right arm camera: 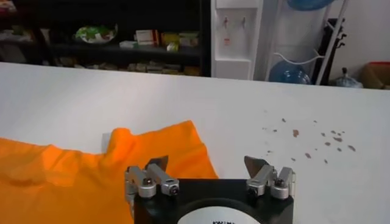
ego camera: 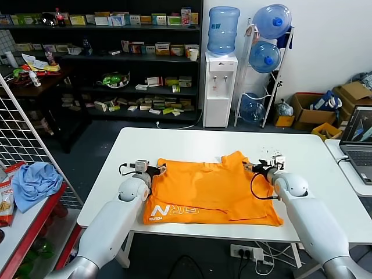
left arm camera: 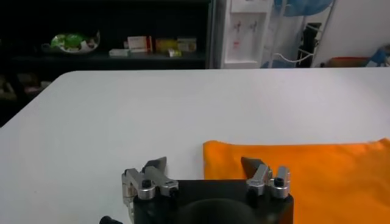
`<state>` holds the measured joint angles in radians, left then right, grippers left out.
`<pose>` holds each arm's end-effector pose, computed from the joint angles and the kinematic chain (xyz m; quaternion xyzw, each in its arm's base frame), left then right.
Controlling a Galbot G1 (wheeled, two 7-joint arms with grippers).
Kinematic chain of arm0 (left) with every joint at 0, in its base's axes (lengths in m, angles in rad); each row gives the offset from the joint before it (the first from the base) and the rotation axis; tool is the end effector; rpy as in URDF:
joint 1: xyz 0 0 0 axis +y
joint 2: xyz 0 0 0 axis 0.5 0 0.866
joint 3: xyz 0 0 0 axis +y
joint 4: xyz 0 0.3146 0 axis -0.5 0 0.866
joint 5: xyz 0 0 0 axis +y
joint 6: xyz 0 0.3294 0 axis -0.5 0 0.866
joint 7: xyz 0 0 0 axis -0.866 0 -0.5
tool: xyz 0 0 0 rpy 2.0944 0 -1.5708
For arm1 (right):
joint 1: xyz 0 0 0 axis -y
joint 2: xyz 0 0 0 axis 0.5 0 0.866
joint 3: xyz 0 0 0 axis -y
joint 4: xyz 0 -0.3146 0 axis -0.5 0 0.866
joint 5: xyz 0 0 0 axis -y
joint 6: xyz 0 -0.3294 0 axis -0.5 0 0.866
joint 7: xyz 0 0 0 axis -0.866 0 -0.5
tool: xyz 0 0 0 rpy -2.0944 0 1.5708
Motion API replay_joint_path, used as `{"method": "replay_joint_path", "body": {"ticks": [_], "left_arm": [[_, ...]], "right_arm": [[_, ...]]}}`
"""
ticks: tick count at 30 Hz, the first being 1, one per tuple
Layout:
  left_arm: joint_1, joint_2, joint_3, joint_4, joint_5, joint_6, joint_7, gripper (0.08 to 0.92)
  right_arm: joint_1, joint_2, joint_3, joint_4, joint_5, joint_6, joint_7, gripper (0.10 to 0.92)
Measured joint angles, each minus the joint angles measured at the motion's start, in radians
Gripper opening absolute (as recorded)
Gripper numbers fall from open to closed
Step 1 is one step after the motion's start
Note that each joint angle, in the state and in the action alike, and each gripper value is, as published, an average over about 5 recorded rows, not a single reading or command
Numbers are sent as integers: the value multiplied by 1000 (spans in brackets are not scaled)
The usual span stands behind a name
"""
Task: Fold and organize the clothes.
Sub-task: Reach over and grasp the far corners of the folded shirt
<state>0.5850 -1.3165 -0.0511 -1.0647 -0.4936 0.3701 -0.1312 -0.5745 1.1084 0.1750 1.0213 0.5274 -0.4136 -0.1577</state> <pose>0.4490 -0.0076 -0.3260 -0.0706 -0.9615 -0.0172 0.2651 0.4528 -0.1312 -0.3057 0.0865 -0.9540 0.0006 0.2872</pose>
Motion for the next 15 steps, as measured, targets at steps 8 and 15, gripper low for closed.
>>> {"method": "replay_joint_path", "body": {"ticks": [8, 15], "left_arm": [[13, 6, -2, -3, 2, -4, -1, 550], [38, 19, -4, -31, 3, -10, -6, 351]], "right_arm": [[11, 35, 1, -51, -25, 34, -5, 463], [10, 52, 3, -67, -37, 54, -5, 264]]}}
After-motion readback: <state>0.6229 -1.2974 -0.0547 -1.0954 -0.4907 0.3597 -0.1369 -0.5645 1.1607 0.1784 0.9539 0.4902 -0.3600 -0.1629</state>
